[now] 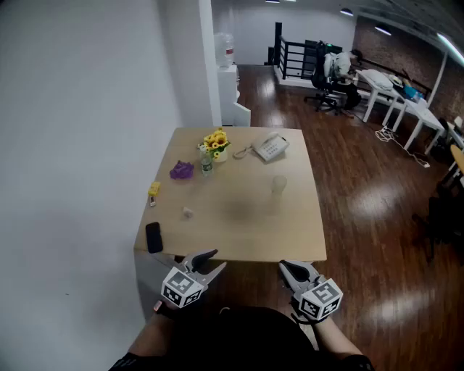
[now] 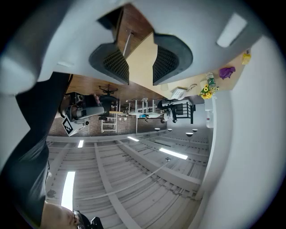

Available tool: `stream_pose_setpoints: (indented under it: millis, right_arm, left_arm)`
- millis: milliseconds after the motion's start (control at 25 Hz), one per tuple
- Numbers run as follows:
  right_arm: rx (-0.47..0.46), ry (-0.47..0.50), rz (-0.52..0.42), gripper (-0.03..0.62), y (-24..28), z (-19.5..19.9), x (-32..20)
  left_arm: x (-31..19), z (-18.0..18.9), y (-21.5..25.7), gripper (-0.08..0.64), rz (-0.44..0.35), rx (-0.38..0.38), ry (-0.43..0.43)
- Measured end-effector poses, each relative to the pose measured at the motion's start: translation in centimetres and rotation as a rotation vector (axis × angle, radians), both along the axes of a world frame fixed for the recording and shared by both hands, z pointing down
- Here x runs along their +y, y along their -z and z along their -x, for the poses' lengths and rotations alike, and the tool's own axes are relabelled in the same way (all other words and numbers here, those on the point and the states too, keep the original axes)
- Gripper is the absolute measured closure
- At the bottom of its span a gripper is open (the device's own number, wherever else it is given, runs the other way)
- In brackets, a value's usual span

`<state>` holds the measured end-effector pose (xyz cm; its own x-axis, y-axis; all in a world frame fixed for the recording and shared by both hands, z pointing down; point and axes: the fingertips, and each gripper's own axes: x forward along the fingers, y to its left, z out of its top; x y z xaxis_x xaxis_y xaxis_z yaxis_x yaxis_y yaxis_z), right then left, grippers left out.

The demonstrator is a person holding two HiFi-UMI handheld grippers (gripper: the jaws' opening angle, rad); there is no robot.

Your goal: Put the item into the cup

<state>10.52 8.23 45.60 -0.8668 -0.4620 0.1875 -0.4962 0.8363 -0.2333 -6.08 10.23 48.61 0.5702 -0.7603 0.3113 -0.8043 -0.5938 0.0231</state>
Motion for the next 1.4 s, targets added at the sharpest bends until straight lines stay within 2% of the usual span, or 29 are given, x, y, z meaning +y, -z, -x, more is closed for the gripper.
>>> stream_pose_setpoints:
  millis: [320, 600, 760, 840, 1120, 1400]
  right_arm:
    - [-0.003, 0.048, -0.029, 0.584, 0.0, -0.8, -1.3]
    - [0.005, 0.073, -0.023, 0.584, -0.6, -0.3, -3.5]
    - [0.02, 0.073, -0.017, 0.584, -1.1, 0.6, -6.0]
    - [0.032, 0.073, -0.018, 0.583, -1.2, 1.4, -7.4]
    - [0.058, 0.061, -0.011, 0.583, -1.1, 5.7, -14.0]
    - [0.073, 0.046, 0.036, 0.583, -2.0, 11.1, -20.0]
  left_arm:
    - [-3.0, 2.2, -1.1, 0.399, -0.002, -0.064, 0.104]
    - [-6.7, 6.7, -3.3, 0.399, 0.061, -0.142, 0.221]
    - [-10.3, 10.5, -6.0, 0.4, 0.096, -0.243, 0.279]
    - [-12.2, 12.5, -7.6, 0.399, 0.127, -0.278, 0.302]
    - [-19.3, 21.3, -13.3, 0.399, 0.229, -0.287, 0.412]
    - [-24.0, 28.0, -21.6, 0.4, 0.427, -0.341, 0.436]
